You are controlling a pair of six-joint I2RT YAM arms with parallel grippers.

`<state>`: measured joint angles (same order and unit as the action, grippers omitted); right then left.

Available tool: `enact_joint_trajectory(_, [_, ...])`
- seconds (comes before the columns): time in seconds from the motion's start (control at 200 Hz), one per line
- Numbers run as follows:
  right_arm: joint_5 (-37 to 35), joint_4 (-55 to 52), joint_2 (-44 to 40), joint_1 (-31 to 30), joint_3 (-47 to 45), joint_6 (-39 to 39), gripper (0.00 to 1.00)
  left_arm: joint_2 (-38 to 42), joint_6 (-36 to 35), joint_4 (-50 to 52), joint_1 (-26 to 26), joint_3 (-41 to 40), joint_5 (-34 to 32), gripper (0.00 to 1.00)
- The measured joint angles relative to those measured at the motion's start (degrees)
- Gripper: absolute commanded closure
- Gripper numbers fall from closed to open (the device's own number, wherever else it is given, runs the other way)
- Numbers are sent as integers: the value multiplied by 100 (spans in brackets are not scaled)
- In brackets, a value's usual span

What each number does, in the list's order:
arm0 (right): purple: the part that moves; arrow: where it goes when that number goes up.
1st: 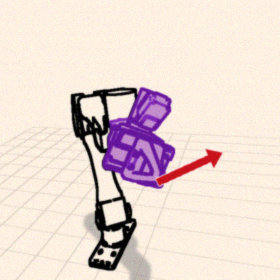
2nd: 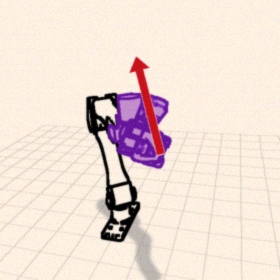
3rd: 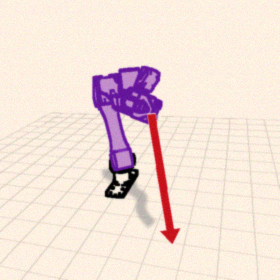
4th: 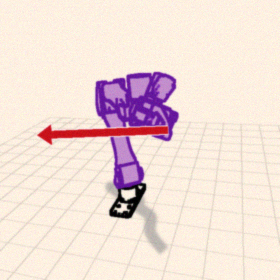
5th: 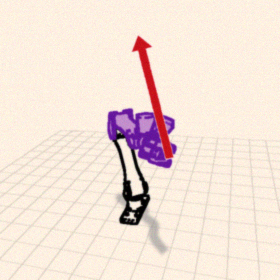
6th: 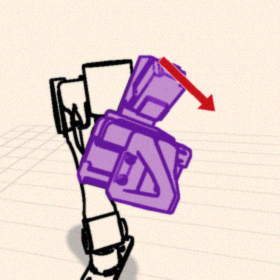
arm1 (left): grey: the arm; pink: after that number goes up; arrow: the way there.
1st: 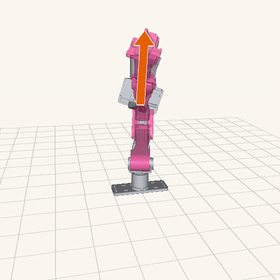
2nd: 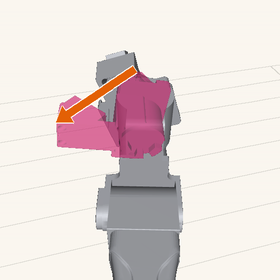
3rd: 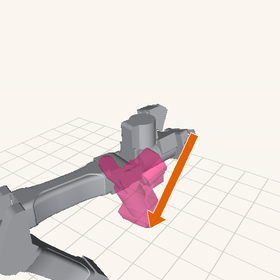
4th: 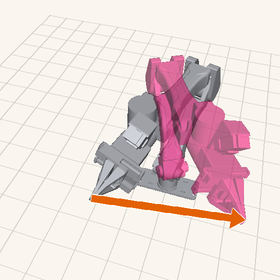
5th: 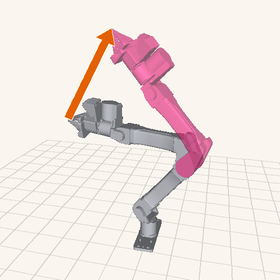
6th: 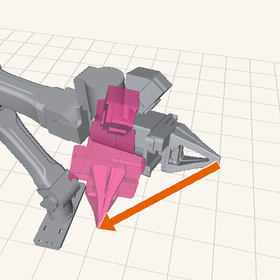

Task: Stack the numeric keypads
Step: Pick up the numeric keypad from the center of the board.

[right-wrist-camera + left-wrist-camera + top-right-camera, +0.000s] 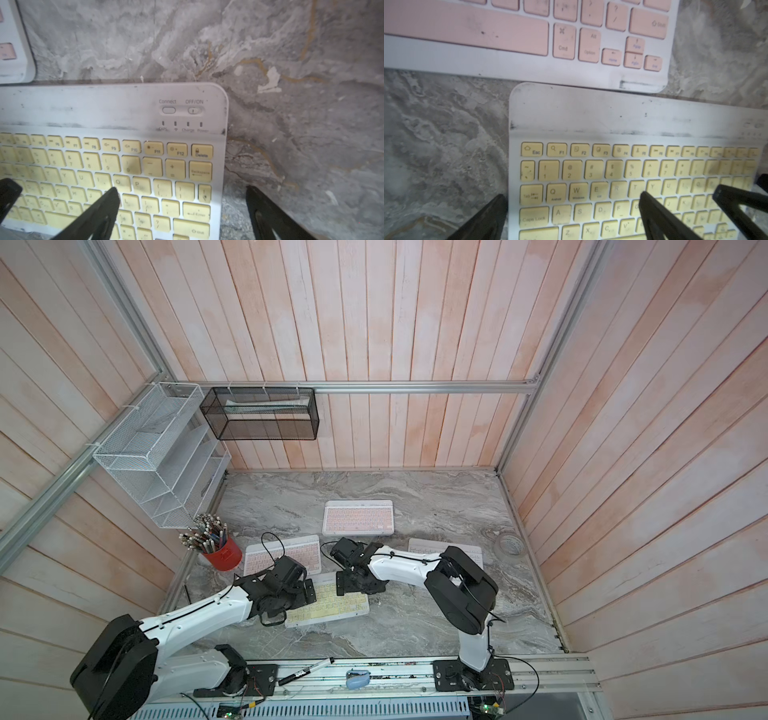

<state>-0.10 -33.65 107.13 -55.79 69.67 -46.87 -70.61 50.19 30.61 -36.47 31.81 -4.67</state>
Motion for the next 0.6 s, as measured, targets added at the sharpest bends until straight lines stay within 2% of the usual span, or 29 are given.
enact_joint_trajectory(0.6, [2,-199,243,-94,337,22,3,-107,-111,13,-31,66,-9,0])
